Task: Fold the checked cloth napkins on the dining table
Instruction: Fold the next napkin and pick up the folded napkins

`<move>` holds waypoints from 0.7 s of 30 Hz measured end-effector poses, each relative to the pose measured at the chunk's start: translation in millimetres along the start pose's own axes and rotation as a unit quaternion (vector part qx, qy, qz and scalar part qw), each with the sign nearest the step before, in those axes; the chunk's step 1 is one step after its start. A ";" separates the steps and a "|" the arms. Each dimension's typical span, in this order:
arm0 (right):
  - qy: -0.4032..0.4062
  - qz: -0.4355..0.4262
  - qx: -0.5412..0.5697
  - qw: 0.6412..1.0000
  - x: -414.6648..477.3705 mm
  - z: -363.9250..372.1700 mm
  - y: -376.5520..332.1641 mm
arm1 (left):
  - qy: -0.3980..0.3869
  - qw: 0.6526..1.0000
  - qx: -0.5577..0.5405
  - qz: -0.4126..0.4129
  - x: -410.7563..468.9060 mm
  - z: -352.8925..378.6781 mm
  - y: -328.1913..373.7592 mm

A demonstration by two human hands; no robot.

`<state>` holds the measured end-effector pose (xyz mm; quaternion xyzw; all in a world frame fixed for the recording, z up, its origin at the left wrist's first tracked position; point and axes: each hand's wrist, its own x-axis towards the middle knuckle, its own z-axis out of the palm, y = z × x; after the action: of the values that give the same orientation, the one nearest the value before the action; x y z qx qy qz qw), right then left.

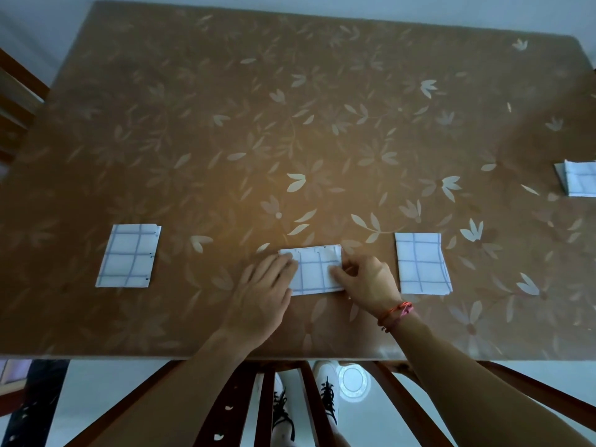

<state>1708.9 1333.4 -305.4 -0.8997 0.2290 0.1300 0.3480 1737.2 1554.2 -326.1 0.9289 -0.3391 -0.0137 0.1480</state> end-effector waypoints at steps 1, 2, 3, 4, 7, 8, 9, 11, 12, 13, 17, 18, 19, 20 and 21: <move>0.002 0.002 0.000 1.000 0.5 0.2 0.6 | -0.019 1.000 0.019 0.008 0.7 1.8 -1.2; 0.007 0.001 0.000 1.000 0.9 0.5 1.0 | -0.036 0.999 0.032 0.004 1.7 2.6 -2.3; 0.014 0.000 -0.001 1.000 0.8 0.7 0.7 | -0.049 0.998 0.038 -0.005 2.7 3.0 -3.0; 0.026 -0.002 -0.002 1.000 -0.1 0.8 -0.2 | -0.058 0.997 0.040 -0.013 3.4 3.5 -3.2; 0.093 -0.032 -0.037 0.994 -4.4 2.1 -5.4 | -0.060 0.997 0.033 -0.024 2.8 4.4 -2.4; 0.120 -0.048 -0.053 0.990 -5.8 3.6 -9.2 | -0.056 0.998 0.030 -0.028 2.6 4.3 -2.5; 0.145 -0.076 -0.067 0.984 -6.4 6.2 -13.3 | -0.054 0.998 0.032 -0.030 3.0 4.4 -3.1; 0.182 -0.177 -0.093 0.963 -8.1 14.3 -22.6 | -0.061 0.997 0.047 -0.027 3.6 4.9 -4.4; 0.183 -0.227 -0.108 0.951 -9.2 20.2 -26.4 | -0.067 0.996 0.054 -0.025 3.6 5.9 -4.9; 0.164 -0.262 -0.121 0.943 -10.4 27.1 -29.3 | -0.071 0.995 0.059 -0.025 3.3 6.7 -5.1; 0.057 -0.308 -0.175 0.934 -12.1 55.4 -28.1 | -0.074 0.995 0.063 -0.033 1.6 9.5 -4.5; 0.049 -0.314 -0.190 0.929 -11.5 60.6 -25.8 | -0.072 0.995 0.063 -0.032 1.0 10.3 -4.5; 0.042 -0.320 -0.204 0.924 -10.1 64.4 -23.5 | -0.071 0.995 0.063 -0.031 0.5 11.4 -4.8; 0.037 -0.327 -0.216 0.919 -8.7 67.2 -21.7 | -0.070 0.995 0.064 -0.031 0.0 12.4 -5.3; 0.033 -0.332 -0.226 0.915 -7.1 69.4 -20.2 | -0.070 0.995 0.064 -0.031 -0.6 13.6 -5.6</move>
<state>1707.8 1396.4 -341.4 -0.9824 -0.1076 0.0258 0.1505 1738.6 1555.0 -340.8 0.9434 -0.3194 -0.0614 0.0642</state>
